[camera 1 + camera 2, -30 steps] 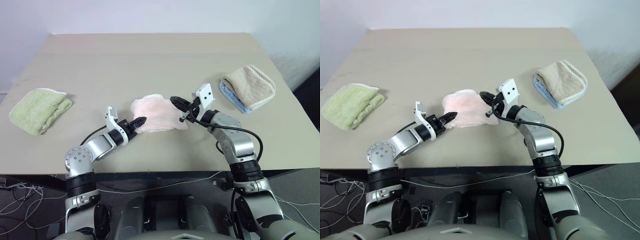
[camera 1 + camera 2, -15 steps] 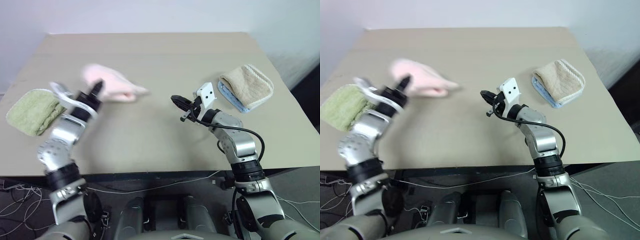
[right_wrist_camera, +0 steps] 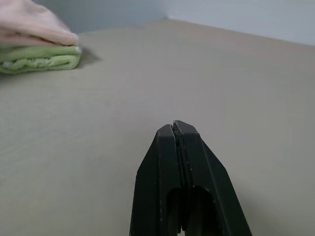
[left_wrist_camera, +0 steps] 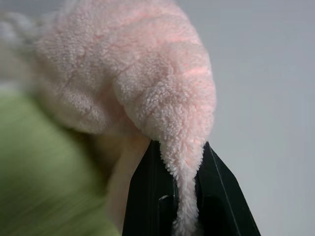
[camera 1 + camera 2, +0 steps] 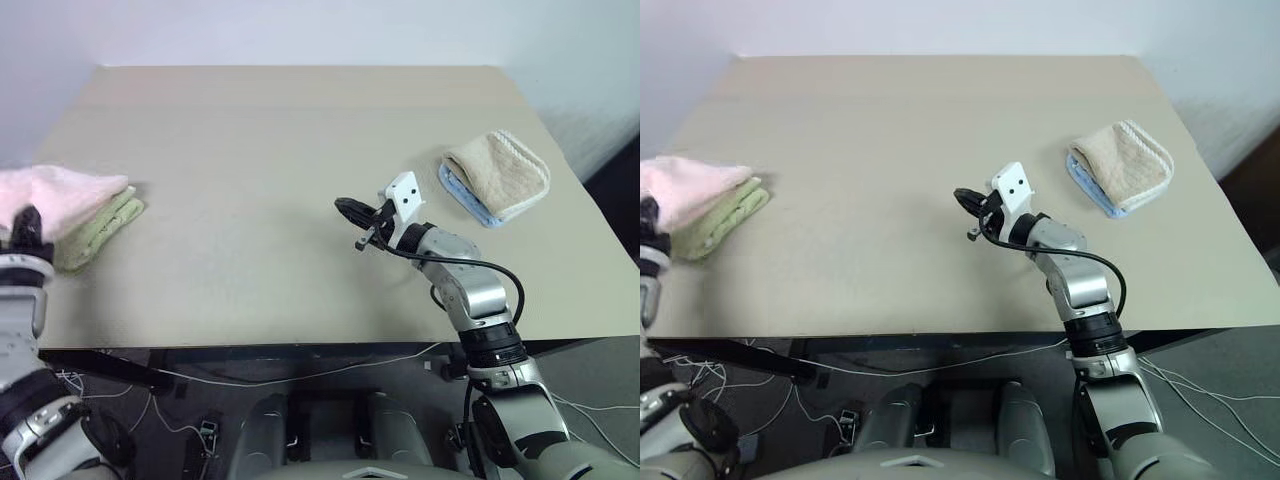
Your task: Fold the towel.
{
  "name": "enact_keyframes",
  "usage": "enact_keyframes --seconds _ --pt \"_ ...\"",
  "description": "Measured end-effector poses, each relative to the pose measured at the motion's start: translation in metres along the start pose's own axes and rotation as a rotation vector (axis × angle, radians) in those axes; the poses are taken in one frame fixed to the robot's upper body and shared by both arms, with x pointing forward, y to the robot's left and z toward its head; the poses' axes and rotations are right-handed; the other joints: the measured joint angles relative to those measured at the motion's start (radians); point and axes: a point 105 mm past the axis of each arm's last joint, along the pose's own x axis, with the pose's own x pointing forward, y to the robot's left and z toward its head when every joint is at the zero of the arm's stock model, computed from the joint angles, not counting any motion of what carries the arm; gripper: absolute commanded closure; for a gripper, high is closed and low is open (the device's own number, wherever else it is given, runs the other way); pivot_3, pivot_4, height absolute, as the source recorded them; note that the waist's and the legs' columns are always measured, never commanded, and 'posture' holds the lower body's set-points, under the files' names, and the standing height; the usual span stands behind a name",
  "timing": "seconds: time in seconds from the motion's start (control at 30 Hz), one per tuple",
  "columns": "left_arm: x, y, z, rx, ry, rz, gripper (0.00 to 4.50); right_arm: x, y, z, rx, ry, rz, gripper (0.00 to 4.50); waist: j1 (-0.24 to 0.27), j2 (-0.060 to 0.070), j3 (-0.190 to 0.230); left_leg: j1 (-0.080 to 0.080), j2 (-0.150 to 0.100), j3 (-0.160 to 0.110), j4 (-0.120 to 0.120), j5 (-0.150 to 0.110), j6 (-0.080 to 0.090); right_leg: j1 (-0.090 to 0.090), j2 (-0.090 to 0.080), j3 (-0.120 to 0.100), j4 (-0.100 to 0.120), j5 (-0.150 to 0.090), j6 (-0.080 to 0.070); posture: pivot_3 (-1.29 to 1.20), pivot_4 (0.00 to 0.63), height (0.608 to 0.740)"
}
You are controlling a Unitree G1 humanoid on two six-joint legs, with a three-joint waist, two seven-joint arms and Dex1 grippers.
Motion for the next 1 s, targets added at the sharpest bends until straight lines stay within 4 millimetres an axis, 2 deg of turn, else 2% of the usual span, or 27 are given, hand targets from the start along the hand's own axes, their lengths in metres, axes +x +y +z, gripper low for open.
enact_keyframes --seconds 0.27,0.4,0.43,0.53,0.63,0.73,0.83,1.0 --pt "-0.028 0.021 -0.006 -0.08 -0.019 0.041 1.6 0.0 0.002 -0.001 -0.004 0.005 0.02 4.5 -0.01 -0.001 -0.001 0.0 0.0 0.0 -0.001 0.0 0.0 -0.001 -0.003 0.0 0.0 0.0 0.0 0.0 0.15 0.74" --pt "-0.036 0.02 -0.001 -0.075 -0.024 0.037 0.17 0.002 0.006 -0.002 -0.006 0.01 0.04 4.5 -0.008 -0.001 -0.001 0.0 0.0 0.0 -0.001 0.0 0.0 -0.001 -0.004 0.001 0.0 0.0 0.0 0.0 0.15 0.74" --pt "-0.039 0.02 -0.001 -0.06 -0.016 0.04 0.01 0.003 0.007 -0.002 -0.006 0.012 0.044 4.5 -0.009 -0.001 -0.001 0.0 0.0 0.0 -0.001 0.0 0.0 -0.001 -0.004 0.001 0.0 0.0 0.0 0.0 0.15 0.74" --pt "-0.048 0.024 -0.006 -0.019 0.026 0.069 0.01 0.003 0.008 -0.002 -0.004 0.012 0.046 4.5 -0.009 -0.001 -0.001 0.0 0.0 0.0 -0.002 -0.001 0.0 -0.002 -0.004 0.001 0.0 0.0 -0.001 0.0 0.15 0.74" --pt "-0.057 0.025 -0.031 0.051 0.139 0.082 0.01 0.005 0.009 -0.002 0.004 0.011 0.048 4.5 -0.006 -0.001 -0.001 0.0 0.0 0.0 -0.002 -0.001 0.0 -0.002 -0.005 0.001 0.0 -0.001 -0.003 0.0 0.15 0.74" --pt "-0.062 0.001 -0.065 0.138 0.26 -0.001 0.01 0.007 0.011 -0.002 0.01 0.007 0.05 4.5 0.0 -0.001 -0.001 0.0 -0.001 0.0 -0.002 -0.002 0.001 -0.006 -0.006 0.002 -0.001 -0.001 -0.005 0.0 0.15 0.74" --pt "-0.064 -0.034 -0.113 0.264 0.419 -0.157 0.01 0.009 0.013 -0.001 0.019 -0.002 0.051 4.5 -0.003 -0.001 -0.001 -0.001 -0.001 0.001 -0.004 -0.003 0.003 -0.007 -0.006 0.003 -0.001 -0.001 -0.005 0.0 0.15 0.74" --pt "-0.062 -0.07 -0.158 0.523 0.543 -0.367 0.01 0.01 0.011 -0.001 0.028 -0.005 0.028 4.5 -0.008 -0.001 -0.001 -0.001 -0.001 0.003 -0.013 0.003 -0.006 -0.009 -0.004 0.004 -0.001 0.0 -0.006 0.0 0.15 0.74"
